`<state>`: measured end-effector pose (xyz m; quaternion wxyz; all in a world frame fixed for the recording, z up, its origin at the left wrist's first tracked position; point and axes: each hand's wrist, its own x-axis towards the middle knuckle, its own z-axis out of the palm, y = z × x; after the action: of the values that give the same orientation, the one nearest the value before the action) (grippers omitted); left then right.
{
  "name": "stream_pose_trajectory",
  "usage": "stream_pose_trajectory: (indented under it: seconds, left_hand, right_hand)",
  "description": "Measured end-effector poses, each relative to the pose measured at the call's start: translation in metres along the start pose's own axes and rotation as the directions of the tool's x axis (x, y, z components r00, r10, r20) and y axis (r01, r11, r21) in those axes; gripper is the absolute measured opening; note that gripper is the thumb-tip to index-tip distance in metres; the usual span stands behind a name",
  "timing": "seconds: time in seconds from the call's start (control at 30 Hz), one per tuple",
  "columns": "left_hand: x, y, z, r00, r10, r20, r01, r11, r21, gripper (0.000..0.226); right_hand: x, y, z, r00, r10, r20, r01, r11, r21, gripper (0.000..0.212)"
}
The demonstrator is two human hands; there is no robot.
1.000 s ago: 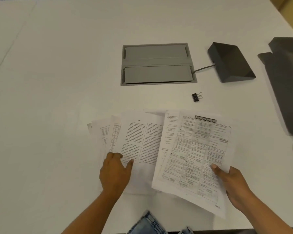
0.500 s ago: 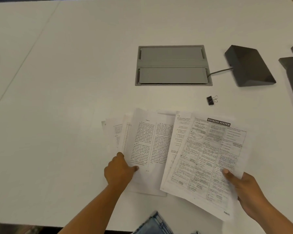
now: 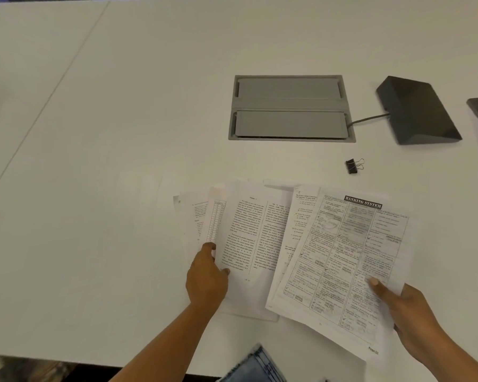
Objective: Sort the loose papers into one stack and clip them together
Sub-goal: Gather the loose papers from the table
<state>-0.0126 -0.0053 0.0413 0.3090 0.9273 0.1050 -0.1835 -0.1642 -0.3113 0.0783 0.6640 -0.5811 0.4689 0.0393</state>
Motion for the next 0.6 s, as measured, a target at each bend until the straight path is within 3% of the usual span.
stream_pose_trajectory:
  seconds: [0.2,0.37,0.53,0.6]
  left_hand:
    - [0.004,0.009,0.001,0.996,-0.086,0.0,0.083,0.963,-0.257,0.045]
    - [0.009,0.015,-0.004,0.943,-0.167,0.288,0.258,0.914,-0.314,0.025]
    - [0.01,0.019,-0.005,0.95,-0.169,0.264,0.256,0.904,-0.342,0.021]
    - [0.007,0.02,-0.004,0.963,-0.149,0.222,0.216,0.925,-0.312,0.032]
  right_hand:
    - [0.0,0.0,0.0,1.0,0.002,-0.018,-0.002,1.0,-0.001,0.036]
    - [-0.001,0.001,-0.004,1.0,0.002,-0.026,-0.002,1.0,-0.006,0.038]
    - [-0.004,0.001,-0.007,0.999,-0.003,-0.036,0.004,1.0,0.021,0.035]
    - [-0.004,0.001,-0.008,0.999,-0.003,-0.044,0.004,1.0,0.031,0.036]
